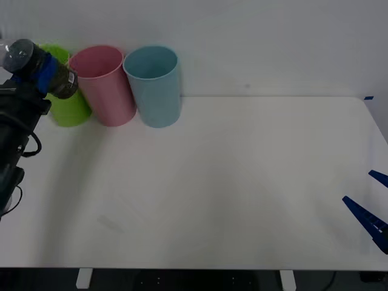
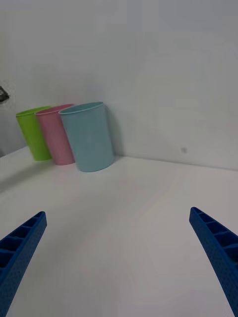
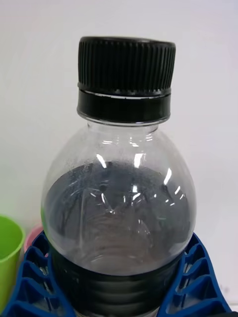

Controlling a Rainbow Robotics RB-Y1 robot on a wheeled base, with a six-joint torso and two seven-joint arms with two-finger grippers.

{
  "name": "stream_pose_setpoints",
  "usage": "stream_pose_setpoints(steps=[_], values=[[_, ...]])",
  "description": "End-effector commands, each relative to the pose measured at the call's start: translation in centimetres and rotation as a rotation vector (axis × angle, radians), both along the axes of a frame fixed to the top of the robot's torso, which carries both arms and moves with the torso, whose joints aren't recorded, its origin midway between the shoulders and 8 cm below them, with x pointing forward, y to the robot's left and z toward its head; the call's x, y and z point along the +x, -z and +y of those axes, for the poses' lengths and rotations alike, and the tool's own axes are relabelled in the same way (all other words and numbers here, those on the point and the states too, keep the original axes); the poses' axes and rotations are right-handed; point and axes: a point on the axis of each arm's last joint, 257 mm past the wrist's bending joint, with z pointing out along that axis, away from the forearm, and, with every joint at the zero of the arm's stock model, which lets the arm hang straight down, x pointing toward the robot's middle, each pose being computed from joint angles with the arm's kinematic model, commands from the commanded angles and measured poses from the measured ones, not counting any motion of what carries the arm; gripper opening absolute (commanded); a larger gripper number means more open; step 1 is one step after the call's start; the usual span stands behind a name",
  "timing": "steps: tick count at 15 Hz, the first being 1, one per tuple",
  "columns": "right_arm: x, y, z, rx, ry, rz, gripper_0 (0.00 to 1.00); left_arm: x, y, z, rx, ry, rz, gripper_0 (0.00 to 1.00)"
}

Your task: Grasp the object on the table and drop it into the matching bin: aluminum can to the light blue bin, PET bottle to the pink bin.

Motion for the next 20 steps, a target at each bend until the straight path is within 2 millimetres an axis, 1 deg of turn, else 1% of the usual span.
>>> stream_pose_setpoints(steps=[1,2,3,5,9,11,15,20], values=[[0.0,0.0,0.0,0.0,0.0,0.0,1.0,3.1,-1.7,1.2,0.034,-0.016,-0.002,0.0],[0.0,0.0,0.0,0.0,0.0,0.0,1.0,4.4,-2.3,2.0,0.052,-0.026,0.003,0.0],[0.0,0.0,0.0,0.0,0.0,0.0,1.0,5.4,-2.8,2.5,0.068,-0.034,0.006,0.0],[0.0,0.0,0.0,0.0,0.0,0.0,1.0,7.2,-3.4,3.0,0.105,-0.042,0.021,0.0],[0.0,0.0,0.0,0.0,0.0,0.0,1.0,11.2,-3.0,2.9,0.174,-0.08,0.073,0.0],[0.0,0.0,0.0,0.0,0.0,0.0,1.0,12.9,-2.3,2.1,0.2,-0.079,0.103,0.0],[0.0,0.0,0.0,0.0,0.0,0.0,1.0,15.8,-2.3,0.5,0.23,-0.096,0.139,0.0],[0.0,0.0,0.0,0.0,0.0,0.0,1.0,18.4,-2.7,-1.2,0.26,-0.109,0.171,0.0]])
